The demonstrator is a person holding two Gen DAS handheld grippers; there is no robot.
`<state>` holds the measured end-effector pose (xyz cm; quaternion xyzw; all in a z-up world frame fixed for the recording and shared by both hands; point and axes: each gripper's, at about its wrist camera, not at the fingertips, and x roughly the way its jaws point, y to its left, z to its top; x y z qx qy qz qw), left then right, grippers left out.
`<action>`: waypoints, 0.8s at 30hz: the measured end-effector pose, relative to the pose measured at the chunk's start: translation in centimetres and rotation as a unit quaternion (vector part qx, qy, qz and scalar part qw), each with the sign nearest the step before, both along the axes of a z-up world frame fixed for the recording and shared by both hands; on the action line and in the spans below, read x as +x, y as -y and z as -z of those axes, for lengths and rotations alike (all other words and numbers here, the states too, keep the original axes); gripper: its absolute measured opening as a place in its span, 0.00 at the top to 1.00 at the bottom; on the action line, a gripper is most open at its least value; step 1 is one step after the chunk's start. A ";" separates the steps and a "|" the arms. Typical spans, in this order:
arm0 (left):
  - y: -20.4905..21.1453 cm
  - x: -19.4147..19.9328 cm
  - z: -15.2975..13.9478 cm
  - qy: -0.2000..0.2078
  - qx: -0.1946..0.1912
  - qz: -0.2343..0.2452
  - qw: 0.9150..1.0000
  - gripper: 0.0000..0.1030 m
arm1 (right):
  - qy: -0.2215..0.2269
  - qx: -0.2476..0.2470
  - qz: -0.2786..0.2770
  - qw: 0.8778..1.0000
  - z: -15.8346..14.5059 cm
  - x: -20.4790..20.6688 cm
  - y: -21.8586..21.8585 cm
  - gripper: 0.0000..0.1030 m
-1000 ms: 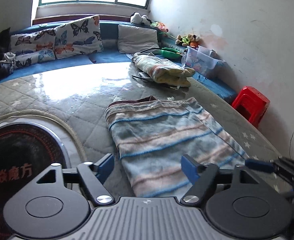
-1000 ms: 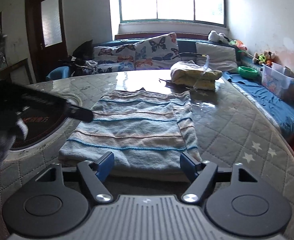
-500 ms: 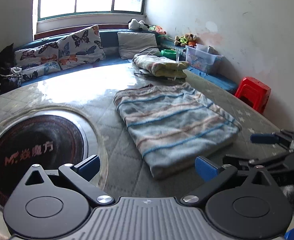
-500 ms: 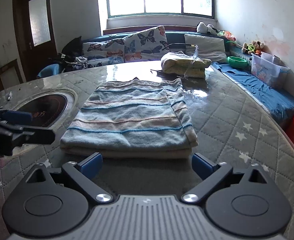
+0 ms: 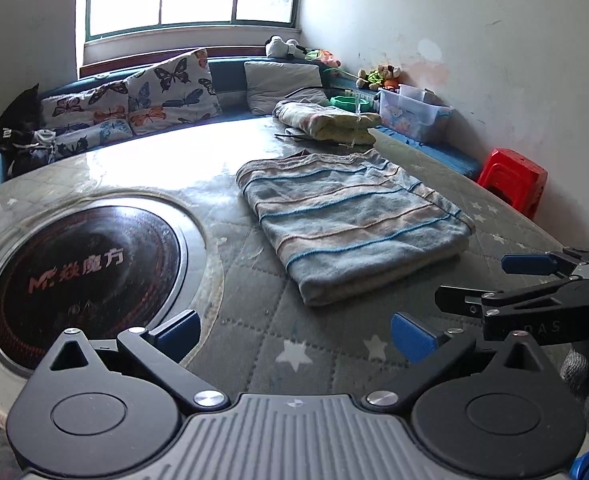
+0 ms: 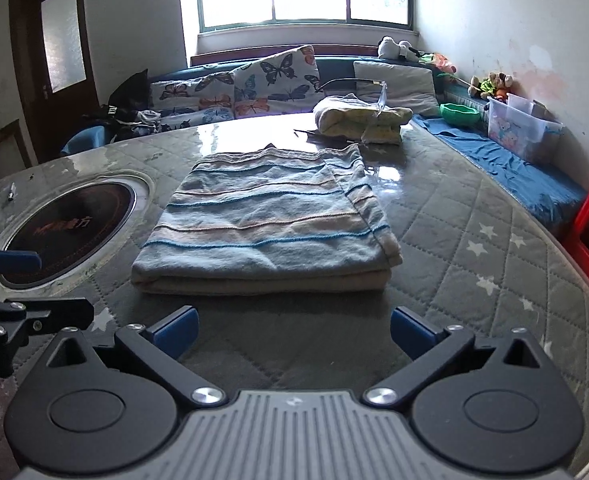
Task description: Fold towel
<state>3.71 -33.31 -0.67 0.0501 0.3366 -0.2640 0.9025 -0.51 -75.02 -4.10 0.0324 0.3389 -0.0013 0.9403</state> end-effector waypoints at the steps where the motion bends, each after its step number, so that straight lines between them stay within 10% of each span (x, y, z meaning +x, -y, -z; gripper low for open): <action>1: -0.1 -0.1 0.1 -0.001 0.000 0.000 1.000 0.00 | -0.001 0.003 0.001 1.000 0.0 -0.1 -0.1 0.00; 24: -1.9 -2.0 0.7 -0.003 0.007 -0.023 1.000 0.00 | -0.009 0.003 0.006 1.000 0.7 -1.8 -2.0 0.00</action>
